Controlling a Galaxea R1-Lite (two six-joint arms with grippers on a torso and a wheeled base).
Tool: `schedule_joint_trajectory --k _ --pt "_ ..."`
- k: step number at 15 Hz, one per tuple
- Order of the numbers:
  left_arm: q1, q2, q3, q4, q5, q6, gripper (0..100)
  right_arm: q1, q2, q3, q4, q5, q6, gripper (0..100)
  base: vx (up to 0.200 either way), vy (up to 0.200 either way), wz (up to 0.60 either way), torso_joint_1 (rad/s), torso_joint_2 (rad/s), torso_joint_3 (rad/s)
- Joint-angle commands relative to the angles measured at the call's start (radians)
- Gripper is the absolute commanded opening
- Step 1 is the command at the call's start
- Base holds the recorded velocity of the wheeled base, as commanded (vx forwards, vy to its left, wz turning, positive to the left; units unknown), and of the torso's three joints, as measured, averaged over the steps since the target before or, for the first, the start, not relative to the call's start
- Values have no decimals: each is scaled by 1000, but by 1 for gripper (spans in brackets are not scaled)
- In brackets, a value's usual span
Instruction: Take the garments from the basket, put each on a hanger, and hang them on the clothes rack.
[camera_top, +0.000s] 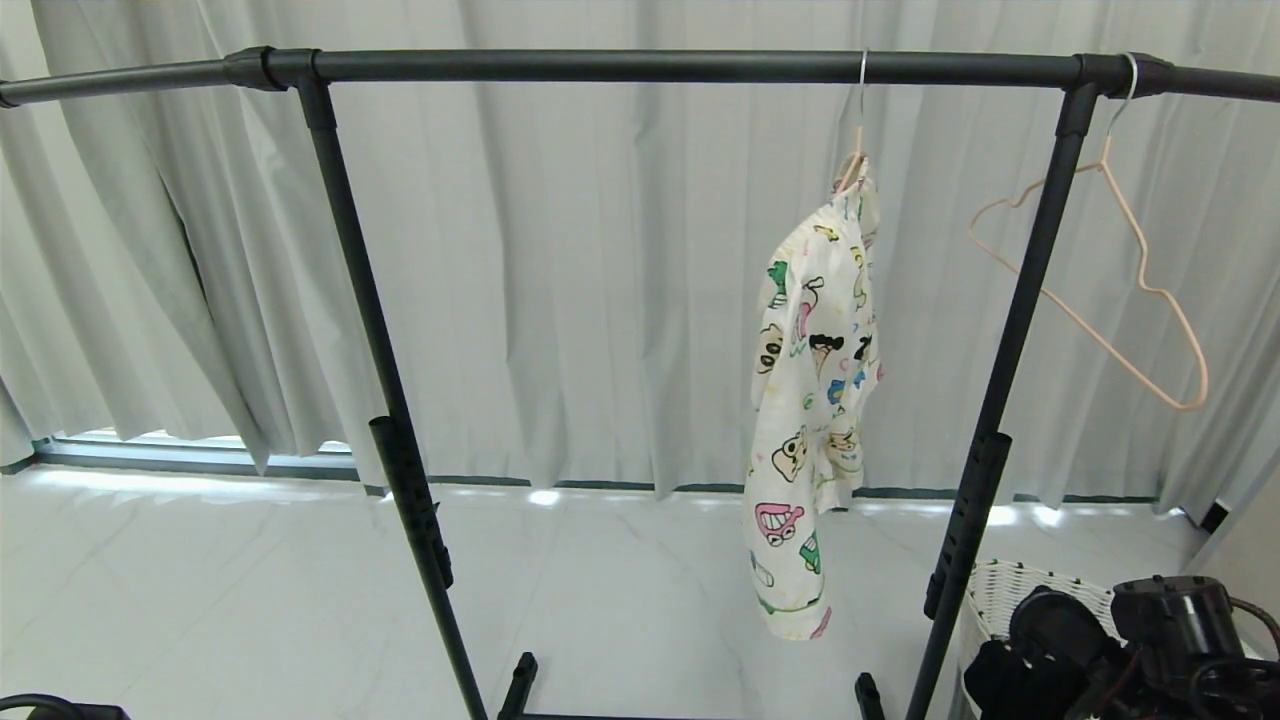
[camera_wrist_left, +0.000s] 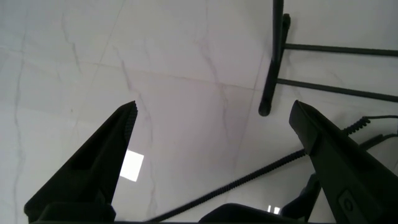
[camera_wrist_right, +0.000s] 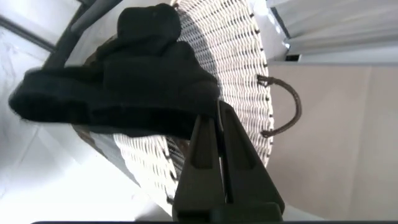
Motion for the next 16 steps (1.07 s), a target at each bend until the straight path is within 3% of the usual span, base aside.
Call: schedule_joint_trajectory --k 1,4,6,7,8,12,16 --pt "-19 0 0 0 1 -1 100 19 -123 -38 79 0 -6 0 -200 0 0 2 2 2" --pt "-71 -2 0 0 4 -1 100 22 -304 -240 478 3 -6 0 -200 0 0 6 4 2" --pt "-74 -2 0 0 4 -1 100 39 -406 -452 842 12 11 0 -200 0 0 0 2 0" --pt "-74 -2 0 -2 4 -2 100 45 -416 -487 894 15 20 0 -200 0 0 7 -2 2" --pt "-72 -8 0 -2 4 -2 100 97 -438 -607 1063 34 91 0 -200 0 0 -2 7 2" --pt "-74 -10 0 0 4 -2 100 324 -432 -803 1304 34 331 0 -200 0 0 4 4 4" --pt "-72 -26 0 -2 4 -4 100 502 -381 -935 1363 57 459 0 0 0 0 0 0 0"
